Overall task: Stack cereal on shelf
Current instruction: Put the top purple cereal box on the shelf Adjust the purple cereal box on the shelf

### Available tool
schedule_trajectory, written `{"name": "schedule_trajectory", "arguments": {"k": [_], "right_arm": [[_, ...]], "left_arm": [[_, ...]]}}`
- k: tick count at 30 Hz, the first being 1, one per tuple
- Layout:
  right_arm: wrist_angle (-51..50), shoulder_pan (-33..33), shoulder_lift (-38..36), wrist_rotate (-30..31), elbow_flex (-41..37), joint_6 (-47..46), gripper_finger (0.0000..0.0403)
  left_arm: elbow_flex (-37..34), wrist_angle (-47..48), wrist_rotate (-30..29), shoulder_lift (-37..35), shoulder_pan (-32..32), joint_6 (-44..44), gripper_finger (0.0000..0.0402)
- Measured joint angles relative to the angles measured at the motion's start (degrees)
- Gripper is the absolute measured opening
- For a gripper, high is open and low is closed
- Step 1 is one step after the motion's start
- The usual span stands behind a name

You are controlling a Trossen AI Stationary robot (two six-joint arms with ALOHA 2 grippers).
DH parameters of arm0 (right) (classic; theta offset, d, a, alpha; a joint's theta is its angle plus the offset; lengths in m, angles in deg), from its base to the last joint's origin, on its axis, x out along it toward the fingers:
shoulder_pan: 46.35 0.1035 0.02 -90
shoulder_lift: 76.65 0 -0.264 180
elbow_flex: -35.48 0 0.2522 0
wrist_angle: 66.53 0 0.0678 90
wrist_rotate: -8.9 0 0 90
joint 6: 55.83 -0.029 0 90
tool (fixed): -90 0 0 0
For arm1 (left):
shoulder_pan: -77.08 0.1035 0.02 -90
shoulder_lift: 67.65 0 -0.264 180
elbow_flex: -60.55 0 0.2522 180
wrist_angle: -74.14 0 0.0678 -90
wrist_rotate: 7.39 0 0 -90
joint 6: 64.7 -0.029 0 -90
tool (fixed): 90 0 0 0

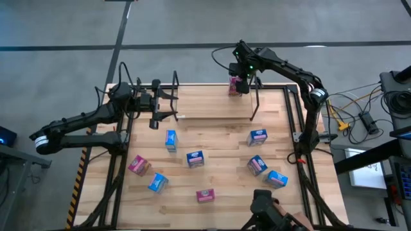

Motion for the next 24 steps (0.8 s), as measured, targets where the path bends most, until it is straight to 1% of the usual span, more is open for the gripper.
{"name": "schedule_trajectory", "arguments": {"k": [7, 11, 19, 24], "right_arm": [[-0.2, 0.0, 0.0, -0.1, 0.0, 0.6, 0.0214], [-0.3, 0.0, 0.0, -0.1, 0.0, 0.6, 0.0192], [-0.4, 0.1, 0.0, 0.0, 0.0, 0.6, 0.0171], [-0.3, 0.1, 0.0, 2.8, 0.0, 0.6, 0.0169]], "left_arm": [[0.0, 0.0, 0.0, 0.0, 0.0, 0.0, 0.0231], [0.0, 0.0, 0.0, 0.0, 0.0, 0.0, 0.0231], [0.0, 0.0, 0.0, 0.0, 0.0, 0.0, 0.0231], [0.0, 0.0, 0.0, 0.0, 0.0, 0.0, 0.0231]]}}
